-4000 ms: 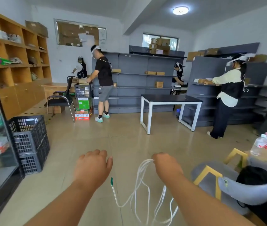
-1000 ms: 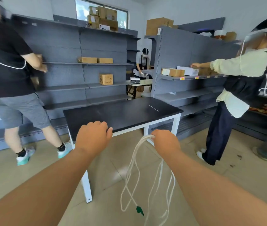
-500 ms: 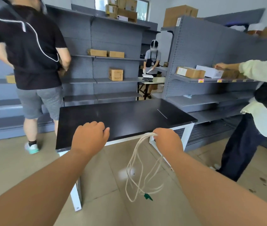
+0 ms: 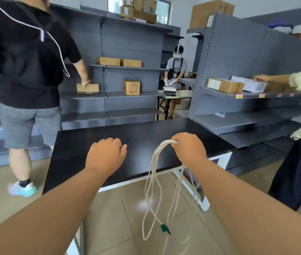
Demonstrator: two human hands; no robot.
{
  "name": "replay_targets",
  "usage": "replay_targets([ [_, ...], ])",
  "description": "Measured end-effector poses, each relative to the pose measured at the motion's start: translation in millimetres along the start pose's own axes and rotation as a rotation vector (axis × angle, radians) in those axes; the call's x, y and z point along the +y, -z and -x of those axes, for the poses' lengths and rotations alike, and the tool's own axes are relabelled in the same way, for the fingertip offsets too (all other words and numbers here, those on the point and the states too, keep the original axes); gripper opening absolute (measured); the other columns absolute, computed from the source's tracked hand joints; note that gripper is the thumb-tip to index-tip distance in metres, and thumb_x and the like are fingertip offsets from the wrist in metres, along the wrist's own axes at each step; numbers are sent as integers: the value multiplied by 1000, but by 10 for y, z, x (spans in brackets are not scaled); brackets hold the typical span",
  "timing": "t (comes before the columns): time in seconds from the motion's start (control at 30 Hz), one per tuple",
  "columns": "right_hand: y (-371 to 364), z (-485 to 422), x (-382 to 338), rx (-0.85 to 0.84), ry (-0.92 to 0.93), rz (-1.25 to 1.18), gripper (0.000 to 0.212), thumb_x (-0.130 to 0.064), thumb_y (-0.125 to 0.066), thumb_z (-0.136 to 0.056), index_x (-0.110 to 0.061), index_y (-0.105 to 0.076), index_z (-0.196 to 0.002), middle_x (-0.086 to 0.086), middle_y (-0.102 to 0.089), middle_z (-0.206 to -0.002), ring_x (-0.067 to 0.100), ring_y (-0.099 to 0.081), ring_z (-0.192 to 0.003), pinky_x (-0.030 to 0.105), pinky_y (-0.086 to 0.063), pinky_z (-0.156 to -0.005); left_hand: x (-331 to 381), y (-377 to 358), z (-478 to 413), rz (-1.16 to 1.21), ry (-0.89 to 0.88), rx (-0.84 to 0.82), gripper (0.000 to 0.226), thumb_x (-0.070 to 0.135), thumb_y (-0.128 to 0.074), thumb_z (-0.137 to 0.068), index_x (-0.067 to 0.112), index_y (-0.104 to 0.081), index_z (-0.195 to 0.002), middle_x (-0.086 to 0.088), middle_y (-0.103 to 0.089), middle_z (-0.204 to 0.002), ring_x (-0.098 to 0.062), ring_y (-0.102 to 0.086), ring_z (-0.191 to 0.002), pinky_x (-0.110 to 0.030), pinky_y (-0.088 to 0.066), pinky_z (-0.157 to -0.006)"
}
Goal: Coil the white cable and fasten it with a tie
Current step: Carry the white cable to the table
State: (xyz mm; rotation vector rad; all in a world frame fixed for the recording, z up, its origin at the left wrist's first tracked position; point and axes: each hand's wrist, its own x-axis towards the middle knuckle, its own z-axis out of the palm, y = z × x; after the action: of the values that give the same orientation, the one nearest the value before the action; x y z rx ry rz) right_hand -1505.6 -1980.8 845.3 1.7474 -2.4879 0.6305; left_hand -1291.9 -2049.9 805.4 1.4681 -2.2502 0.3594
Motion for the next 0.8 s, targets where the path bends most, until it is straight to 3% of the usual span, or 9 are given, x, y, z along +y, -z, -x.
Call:
replay_targets([
  [0.1,35,-532,-325,1,94,-61,16,-15,-52,-89,-14,-68,-88,9,-66,-86,30,-61,-81,38,-52,-71,-208,-103,-448,5,5,24,35,38,-30,-97,16,-53,-82,0,-58,-79,-21,-53,-72,-33,-42,-68],
  [0.23,85,-1218,-816,33,190,-150,16,-18,-54,-89,-17,-70,-90,8,-68,-91,29,-61,-87,40,-53,-77,-590,-132,-1088,-17,22,70,34,37,-31,-97,15,-46,-76,-1,-55,-79,-22,-47,-72,-33,-35,-65],
  [0.37,167,-1803,-1276,111,290,-269,17,-19,-56,-89,-18,-72,-93,7,-69,-97,27,-60,-92,37,-51,-80,-1071,-45,-1620,-40,86,143,33,34,-32,-96,13,-46,-75,-6,-51,-78,-33,-55,-79,-38,-39,-70],
  [0.53,212,-2485,-1824,147,346,-402,18,-14,-56,-86,-13,-73,-90,9,-70,-94,27,-61,-92,35,-52,-78,-1587,136,-2089,-78,235,220,37,33,-34,-96,7,-53,-79,-10,-52,-78,-31,-48,-70,-37,-37,-67],
  [0.8,-646,-3430,-2158,-19,334,-562,17,-11,-57,-85,-5,-72,-87,19,-70,-86,34,-66,-83,42,-55,-76,-1980,-161,-2473,-169,351,210,36,33,-33,-96,8,-53,-80,-10,-55,-79,-30,-48,-69,-37,-39,-64],
])
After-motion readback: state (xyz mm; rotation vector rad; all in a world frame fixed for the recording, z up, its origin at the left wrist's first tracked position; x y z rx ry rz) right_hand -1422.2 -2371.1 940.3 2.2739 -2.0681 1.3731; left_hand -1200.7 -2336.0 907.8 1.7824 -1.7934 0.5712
